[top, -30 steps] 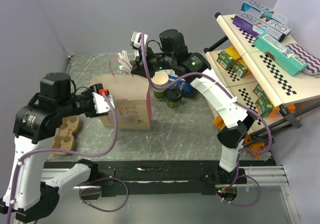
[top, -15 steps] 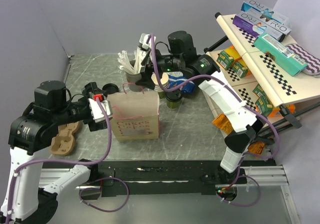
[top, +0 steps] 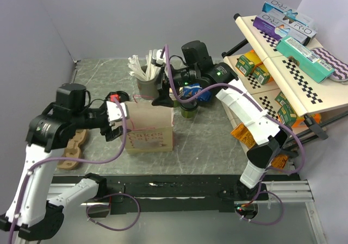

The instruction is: Pack the takeout coffee

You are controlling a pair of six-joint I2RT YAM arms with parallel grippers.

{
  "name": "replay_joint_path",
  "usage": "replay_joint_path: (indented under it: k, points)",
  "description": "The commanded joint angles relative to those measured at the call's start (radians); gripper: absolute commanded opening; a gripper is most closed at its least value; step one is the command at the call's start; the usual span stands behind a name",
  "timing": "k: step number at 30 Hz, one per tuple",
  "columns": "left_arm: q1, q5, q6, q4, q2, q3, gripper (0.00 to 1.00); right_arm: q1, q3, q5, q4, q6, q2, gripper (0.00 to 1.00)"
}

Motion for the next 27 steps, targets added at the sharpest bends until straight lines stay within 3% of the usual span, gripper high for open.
replay_joint_path:
  k: [1, 8, 11, 14, 17, 18, 21, 22, 24, 25, 27]
  points:
    - [-0.002, 0.056, 0.084, -0.026, 0.031, -0.062, 0.79, -0.003, 0.012, -0.060, 0.007, -0.041, -0.005, 0.98]
    - [-0.004, 0.062, 0.199, -0.023, 0.034, -0.135, 0.85, 0.005, 0.058, -0.092, 0.031, -0.032, 0.080, 0.94]
    - [-0.005, 0.062, 0.233, -0.033, 0.057, -0.136, 0.81, 0.025, 0.075, -0.090, 0.027, -0.043, 0.109, 0.89]
    - [-0.010, 0.061, 0.233, -0.016, 0.080, -0.133, 0.73, 0.042, 0.087, -0.075, 0.034, -0.041, 0.132, 0.77]
    - [-0.018, 0.053, 0.259, -0.048, 0.110, -0.119, 0.59, 0.051, 0.116, -0.070, 0.025, -0.040, 0.156, 0.55]
    - [-0.019, 0.051, 0.264, -0.058, 0.119, -0.109, 0.50, 0.048, 0.124, -0.075, 0.024, -0.038, 0.160, 0.39]
    - [-0.022, 0.051, 0.276, -0.097, 0.150, -0.078, 0.33, 0.048, 0.134, -0.077, 0.039, -0.040, 0.144, 0.03]
    - [-0.024, 0.051, 0.276, -0.105, 0.153, -0.069, 0.28, 0.048, 0.137, -0.075, 0.039, -0.038, 0.140, 0.00]
    - [-0.024, 0.051, 0.279, -0.123, 0.164, -0.035, 0.06, 0.048, 0.146, -0.074, 0.039, -0.037, 0.129, 0.00]
    - [-0.025, 0.050, 0.281, -0.128, 0.167, -0.021, 0.01, 0.048, 0.158, -0.074, 0.039, -0.033, 0.124, 0.00]
    - [-0.025, 0.038, 0.262, -0.122, 0.166, 0.029, 0.01, 0.048, 0.170, -0.075, 0.048, -0.018, 0.118, 0.00]
